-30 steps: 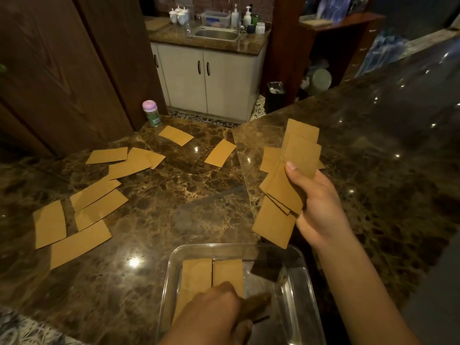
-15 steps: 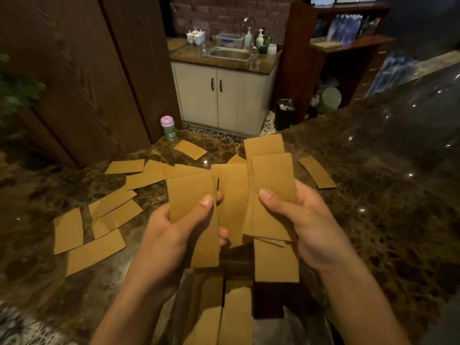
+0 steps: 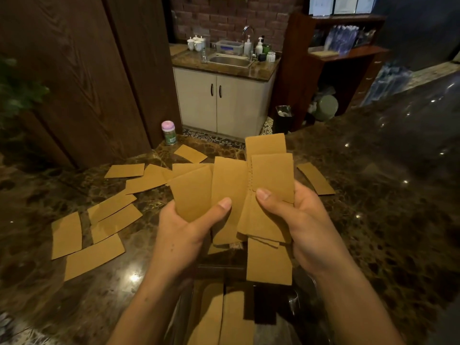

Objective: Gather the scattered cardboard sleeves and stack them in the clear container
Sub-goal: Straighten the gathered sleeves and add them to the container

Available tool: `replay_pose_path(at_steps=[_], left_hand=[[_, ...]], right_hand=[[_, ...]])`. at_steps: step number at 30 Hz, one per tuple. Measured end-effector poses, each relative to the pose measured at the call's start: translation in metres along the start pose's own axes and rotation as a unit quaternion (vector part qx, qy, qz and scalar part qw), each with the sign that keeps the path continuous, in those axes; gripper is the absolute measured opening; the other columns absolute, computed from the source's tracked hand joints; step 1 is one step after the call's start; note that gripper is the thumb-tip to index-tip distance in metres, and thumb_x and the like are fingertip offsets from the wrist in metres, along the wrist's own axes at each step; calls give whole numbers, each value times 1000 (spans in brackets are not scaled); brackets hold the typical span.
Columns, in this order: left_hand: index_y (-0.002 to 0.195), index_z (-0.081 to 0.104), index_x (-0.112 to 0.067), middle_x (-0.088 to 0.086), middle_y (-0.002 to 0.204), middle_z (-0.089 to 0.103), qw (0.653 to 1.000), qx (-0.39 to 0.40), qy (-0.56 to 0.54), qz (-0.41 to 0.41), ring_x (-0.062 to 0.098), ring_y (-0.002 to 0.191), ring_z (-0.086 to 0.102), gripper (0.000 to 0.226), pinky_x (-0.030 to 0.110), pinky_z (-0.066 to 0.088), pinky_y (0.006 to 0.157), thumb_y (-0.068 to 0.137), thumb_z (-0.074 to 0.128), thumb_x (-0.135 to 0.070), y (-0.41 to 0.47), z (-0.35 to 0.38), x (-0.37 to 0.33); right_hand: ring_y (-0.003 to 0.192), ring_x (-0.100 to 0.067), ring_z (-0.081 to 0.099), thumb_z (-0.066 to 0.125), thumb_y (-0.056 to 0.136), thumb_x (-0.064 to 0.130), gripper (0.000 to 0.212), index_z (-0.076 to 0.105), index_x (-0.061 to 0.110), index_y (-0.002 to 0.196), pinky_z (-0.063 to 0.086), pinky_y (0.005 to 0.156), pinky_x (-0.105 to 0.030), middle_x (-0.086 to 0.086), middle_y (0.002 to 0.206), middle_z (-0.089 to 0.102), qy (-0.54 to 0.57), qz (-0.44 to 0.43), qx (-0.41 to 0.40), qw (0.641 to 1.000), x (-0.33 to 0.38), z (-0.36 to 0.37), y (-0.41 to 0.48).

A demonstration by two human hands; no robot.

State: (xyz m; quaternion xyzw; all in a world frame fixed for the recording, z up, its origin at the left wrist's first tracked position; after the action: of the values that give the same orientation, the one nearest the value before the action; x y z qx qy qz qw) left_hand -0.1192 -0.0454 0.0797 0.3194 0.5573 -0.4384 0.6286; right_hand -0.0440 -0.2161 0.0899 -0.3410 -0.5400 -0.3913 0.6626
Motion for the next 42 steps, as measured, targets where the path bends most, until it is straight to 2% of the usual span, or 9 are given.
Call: replay_pose_path(at_steps=[5, 8, 11, 15, 20, 25, 34, 39, 42], left_hand=[[110, 69, -17, 11, 91, 77, 994, 28, -32, -101, 27, 74, 72, 45, 41, 61, 72, 81, 66, -50, -2, 2, 12], [101, 76, -8, 18, 86, 70, 972, 70, -128, -184, 27, 68, 64, 63, 40, 53, 68, 79, 57, -64, -4, 4, 13], [100, 77, -4, 17, 80, 69, 955, 111, -180, -207, 25, 62, 66, 56, 33, 56, 56, 67, 77, -49, -2, -2, 14], [118, 64, -1, 22, 106, 70, 953, 92, -202, -207, 31, 85, 73, 79, 36, 60, 61, 48, 97, -16, 4, -15, 20], [114, 60, -12, 13, 98, 76, 988, 13, -116, -105, 28, 85, 75, 62, 33, 57, 59, 59, 88, -10, 9, -29, 17], [115, 63, -15, 4, 100, 75, 999, 46, -13, 2, 26, 94, 74, 61, 35, 61, 72, 61, 91, -20, 8, -31, 4], [118, 61, -24, 5, 104, 72, 998, 51, -34, 5, 28, 93, 72, 71, 40, 59, 72, 55, 93, -23, 2, -30, 14], [117, 56, -17, 11, 104, 75, 989, -72, -125, 17, 29, 89, 76, 57, 36, 62, 69, 68, 85, -10, 5, -38, 8], [111, 60, -27, 5, 103, 73, 999, -22, -44, 12, 29, 92, 74, 59, 41, 61, 73, 61, 92, -23, 8, -40, 1]], right_hand=[[104, -11, 73, 67, 90, 23, 32, 63, 29, 121, 61, 84, -25, 11, 112, 76, -100, -170, -2, 980, 24, 2, -3], [103, -20, 72, 76, 90, 15, 37, 67, 37, 118, 62, 80, -38, 4, 109, 74, -225, -264, 88, 934, 37, 4, -6], [109, -31, 67, 74, 89, 1, 42, 70, 30, 119, 57, 84, -54, -6, 117, 72, -346, -260, 198, 879, 38, 6, -8], [117, -19, 66, 75, 87, -2, 37, 76, 21, 117, 57, 91, -38, 9, 127, 73, -376, -209, 262, 864, 39, 3, -13], [102, -17, 71, 76, 90, 12, 27, 76, 23, 114, 61, 83, -38, 12, 120, 73, -251, -88, 284, 921, 33, -1, -12], [105, -21, 73, 75, 90, 21, 28, 73, 20, 118, 61, 87, -32, -4, 112, 78, -102, 6, 159, 982, 21, -1, 6], [97, -15, 79, 67, 95, 18, 28, 67, 24, 122, 64, 75, -30, 1, 107, 81, 60, 21, -30, 998, 6, 11, 14], [90, -13, 78, 69, 83, 24, 40, 66, 20, 123, 62, 70, -24, 1, 102, 81, 2, 21, 43, 999, 7, 12, 5], [103, -20, 76, 67, 84, 25, 40, 67, 21, 124, 63, 84, -33, -4, 111, 79, -39, -1, 62, 997, 17, 1, 8]])
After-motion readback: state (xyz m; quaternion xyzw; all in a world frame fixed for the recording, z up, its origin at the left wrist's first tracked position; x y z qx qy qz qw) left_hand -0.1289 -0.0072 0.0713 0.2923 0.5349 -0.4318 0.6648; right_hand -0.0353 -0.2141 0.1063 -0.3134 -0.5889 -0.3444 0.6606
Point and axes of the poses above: each hand's wrist, its own y-axis towards the middle knuckle, its own z-axis out of the palm, x = y × z, the point moved 5 cm from there along y, towards the middle knuckle
